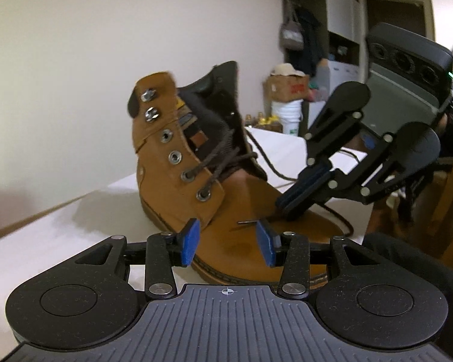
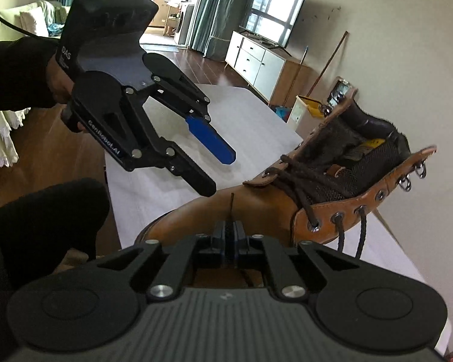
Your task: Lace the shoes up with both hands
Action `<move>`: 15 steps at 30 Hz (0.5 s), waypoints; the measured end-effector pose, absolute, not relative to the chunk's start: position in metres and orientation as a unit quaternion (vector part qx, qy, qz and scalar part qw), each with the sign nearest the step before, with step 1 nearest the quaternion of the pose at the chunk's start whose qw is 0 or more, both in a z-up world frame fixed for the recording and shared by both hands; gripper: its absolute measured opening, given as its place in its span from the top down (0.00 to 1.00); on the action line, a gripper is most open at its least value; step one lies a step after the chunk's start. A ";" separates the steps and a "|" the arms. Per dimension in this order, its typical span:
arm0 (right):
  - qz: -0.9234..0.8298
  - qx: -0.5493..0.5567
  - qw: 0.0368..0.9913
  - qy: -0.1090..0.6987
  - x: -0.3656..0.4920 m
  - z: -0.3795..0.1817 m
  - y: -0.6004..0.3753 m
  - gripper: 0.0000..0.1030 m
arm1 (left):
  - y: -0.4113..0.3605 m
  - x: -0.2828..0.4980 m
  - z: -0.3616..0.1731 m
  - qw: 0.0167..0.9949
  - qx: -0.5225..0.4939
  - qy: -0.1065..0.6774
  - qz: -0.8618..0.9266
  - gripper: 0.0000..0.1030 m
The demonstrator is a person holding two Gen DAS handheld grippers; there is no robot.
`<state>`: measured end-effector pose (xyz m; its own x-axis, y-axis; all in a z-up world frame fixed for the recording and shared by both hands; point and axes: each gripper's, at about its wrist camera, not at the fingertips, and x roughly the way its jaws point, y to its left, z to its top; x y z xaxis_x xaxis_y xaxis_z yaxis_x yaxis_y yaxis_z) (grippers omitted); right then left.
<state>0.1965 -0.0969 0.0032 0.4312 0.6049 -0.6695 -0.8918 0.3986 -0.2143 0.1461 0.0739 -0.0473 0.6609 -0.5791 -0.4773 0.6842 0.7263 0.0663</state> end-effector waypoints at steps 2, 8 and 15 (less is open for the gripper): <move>0.476 -0.241 0.800 0.274 0.206 0.003 -0.103 0.95 | 0.072 0.146 -0.046 0.898 0.122 0.220 -0.361 0.56; 0.483 -0.258 0.805 0.229 0.195 0.006 -0.110 0.97 | 0.077 0.162 -0.046 0.881 0.061 0.254 -0.394 0.62; 0.499 -0.282 0.795 0.199 0.178 0.012 -0.119 0.97 | 0.075 0.176 -0.048 0.859 0.023 0.276 -0.432 0.97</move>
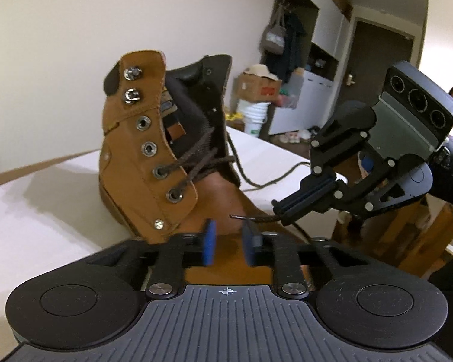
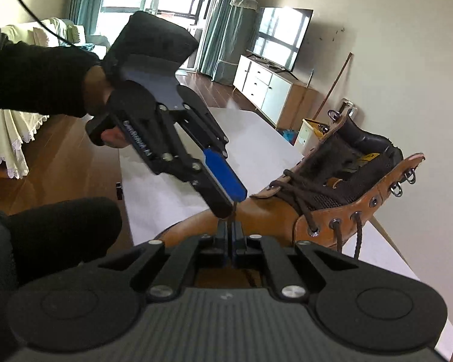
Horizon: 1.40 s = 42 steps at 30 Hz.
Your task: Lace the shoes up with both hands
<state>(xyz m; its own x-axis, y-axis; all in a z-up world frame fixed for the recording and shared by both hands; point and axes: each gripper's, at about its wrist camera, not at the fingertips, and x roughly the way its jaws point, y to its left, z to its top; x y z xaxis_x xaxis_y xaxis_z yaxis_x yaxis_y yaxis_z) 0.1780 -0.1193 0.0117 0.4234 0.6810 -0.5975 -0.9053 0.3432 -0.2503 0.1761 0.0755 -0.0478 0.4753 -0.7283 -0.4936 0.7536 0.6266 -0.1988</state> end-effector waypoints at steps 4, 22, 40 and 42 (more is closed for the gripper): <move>0.498 -0.290 0.794 0.197 0.178 0.011 -0.120 0.97 | 0.073 0.177 -0.047 0.849 0.012 0.275 -0.451 0.97; 0.512 -0.350 0.768 0.161 0.169 0.004 -0.124 0.97 | 0.078 0.186 -0.048 0.818 -0.015 0.286 -0.499 0.97; 0.512 -0.297 0.788 0.168 0.188 -0.004 -0.124 0.86 | 0.093 0.173 -0.037 0.833 -0.023 0.253 -0.491 0.98; 0.514 -0.293 0.788 0.166 0.189 -0.004 -0.122 0.86 | 0.094 0.172 -0.036 0.834 -0.023 0.252 -0.490 0.98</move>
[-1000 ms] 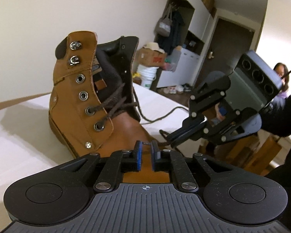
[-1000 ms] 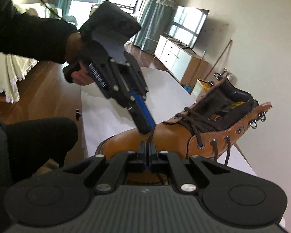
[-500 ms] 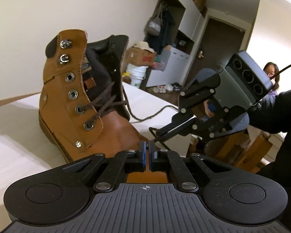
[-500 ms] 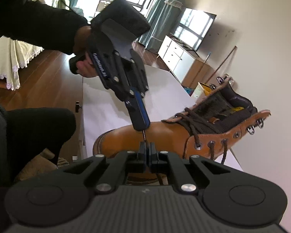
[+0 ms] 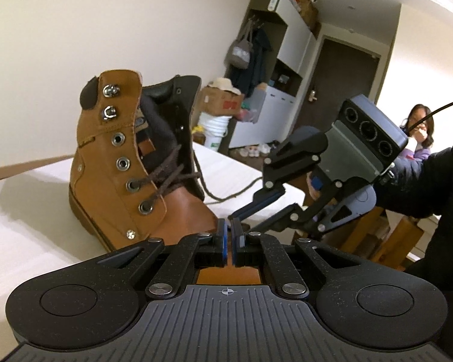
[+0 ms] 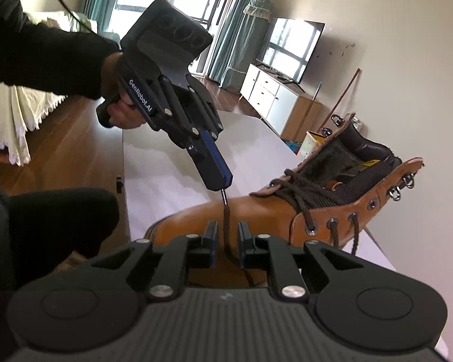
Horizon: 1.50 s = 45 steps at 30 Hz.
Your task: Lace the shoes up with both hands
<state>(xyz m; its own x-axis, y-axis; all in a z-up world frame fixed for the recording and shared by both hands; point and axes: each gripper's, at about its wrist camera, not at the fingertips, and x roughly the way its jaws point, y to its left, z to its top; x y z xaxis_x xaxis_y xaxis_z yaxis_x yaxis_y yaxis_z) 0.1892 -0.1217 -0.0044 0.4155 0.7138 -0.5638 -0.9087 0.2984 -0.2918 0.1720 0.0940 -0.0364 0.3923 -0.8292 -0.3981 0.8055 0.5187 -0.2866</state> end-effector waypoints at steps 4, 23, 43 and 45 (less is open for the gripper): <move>0.517 -0.290 0.788 0.163 0.192 -0.008 -0.115 0.86 | 0.096 0.170 -0.036 0.836 -0.026 0.251 -0.487 0.98; 0.412 -0.357 0.827 0.135 0.182 0.006 -0.105 0.97 | 0.105 0.180 -0.010 0.897 -0.041 0.228 -0.376 0.77; 0.305 -0.605 0.725 0.119 0.226 0.003 -0.033 0.97 | 0.117 0.196 -0.012 0.930 -0.045 0.220 -0.291 0.67; 0.301 -0.638 0.699 0.117 0.225 -0.003 -0.026 0.96 | 0.118 0.197 -0.013 0.929 -0.046 0.217 -0.296 0.67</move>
<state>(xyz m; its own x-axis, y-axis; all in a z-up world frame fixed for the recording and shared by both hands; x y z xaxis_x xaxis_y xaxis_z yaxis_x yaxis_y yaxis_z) 0.2245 -0.0262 -0.0030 0.7912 0.2717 -0.5479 -0.5705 0.0049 -0.8213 0.1974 0.1184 -0.0134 0.7306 -0.5695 -0.3766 0.5298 0.8208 -0.2133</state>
